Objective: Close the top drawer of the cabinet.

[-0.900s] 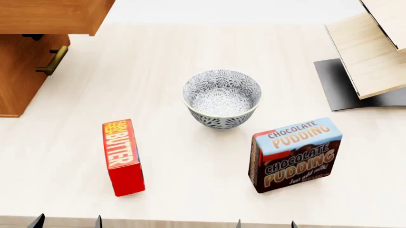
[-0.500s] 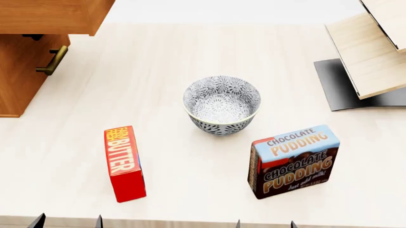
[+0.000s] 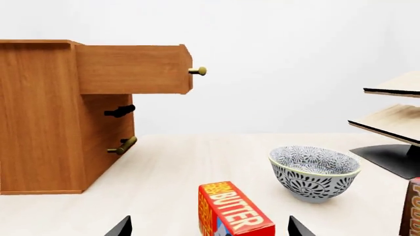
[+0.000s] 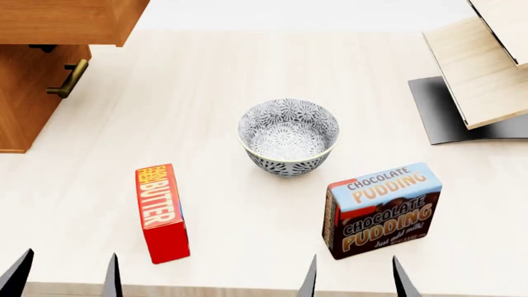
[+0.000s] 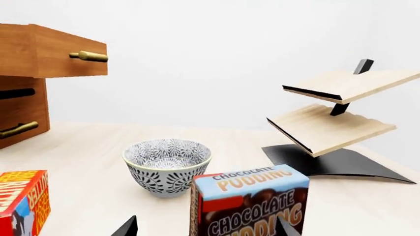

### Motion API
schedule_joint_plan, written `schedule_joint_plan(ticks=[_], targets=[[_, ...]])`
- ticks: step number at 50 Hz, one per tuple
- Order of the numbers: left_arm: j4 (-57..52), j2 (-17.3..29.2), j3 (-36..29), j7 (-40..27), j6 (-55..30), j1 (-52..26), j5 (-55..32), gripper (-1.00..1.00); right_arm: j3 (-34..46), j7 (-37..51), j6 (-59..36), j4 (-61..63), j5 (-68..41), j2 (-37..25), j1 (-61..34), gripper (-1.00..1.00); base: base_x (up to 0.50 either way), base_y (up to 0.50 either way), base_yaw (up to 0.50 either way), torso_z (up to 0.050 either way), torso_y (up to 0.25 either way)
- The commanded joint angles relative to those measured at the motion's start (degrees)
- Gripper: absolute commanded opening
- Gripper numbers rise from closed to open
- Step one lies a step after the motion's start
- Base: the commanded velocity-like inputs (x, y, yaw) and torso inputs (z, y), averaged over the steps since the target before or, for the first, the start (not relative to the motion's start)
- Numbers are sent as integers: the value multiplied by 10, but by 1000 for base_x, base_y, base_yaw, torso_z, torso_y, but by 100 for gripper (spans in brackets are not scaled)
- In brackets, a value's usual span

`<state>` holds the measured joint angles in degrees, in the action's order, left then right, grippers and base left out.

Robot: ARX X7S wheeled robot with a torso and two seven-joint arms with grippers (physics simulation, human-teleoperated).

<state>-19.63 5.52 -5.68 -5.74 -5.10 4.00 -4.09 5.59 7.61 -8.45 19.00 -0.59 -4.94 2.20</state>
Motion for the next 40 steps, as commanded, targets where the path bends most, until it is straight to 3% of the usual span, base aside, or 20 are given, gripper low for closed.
schedule_joint_plan(ticks=[1, 9, 24, 34, 40], targets=[[-162, 19, -19, -12, -76, 13, 1, 100, 22, 11, -89, 165, 8, -10, -5, 100, 0, 0, 0, 0, 0], [-285, 28, -32, -21, -147, 4, 0, 100, 29, 13, -148, 254, 5, -17, -18, 100, 0, 0, 0, 0, 0], [-270, 38, -38, -31, -138, 2, 4, 100, 28, 28, -132, 239, -7, -24, -17, 100, 0, 0, 0, 0, 0], [-277, 42, -39, -38, -142, 2, 0, 100, 54, 27, -170, 242, 7, -37, -26, 100, 0, 0, 0, 0, 0], [-282, 45, -41, -41, -145, 2, -1, 100, 48, 27, -167, 253, -7, -39, -23, 100, 487, 72, 0, 0, 0]])
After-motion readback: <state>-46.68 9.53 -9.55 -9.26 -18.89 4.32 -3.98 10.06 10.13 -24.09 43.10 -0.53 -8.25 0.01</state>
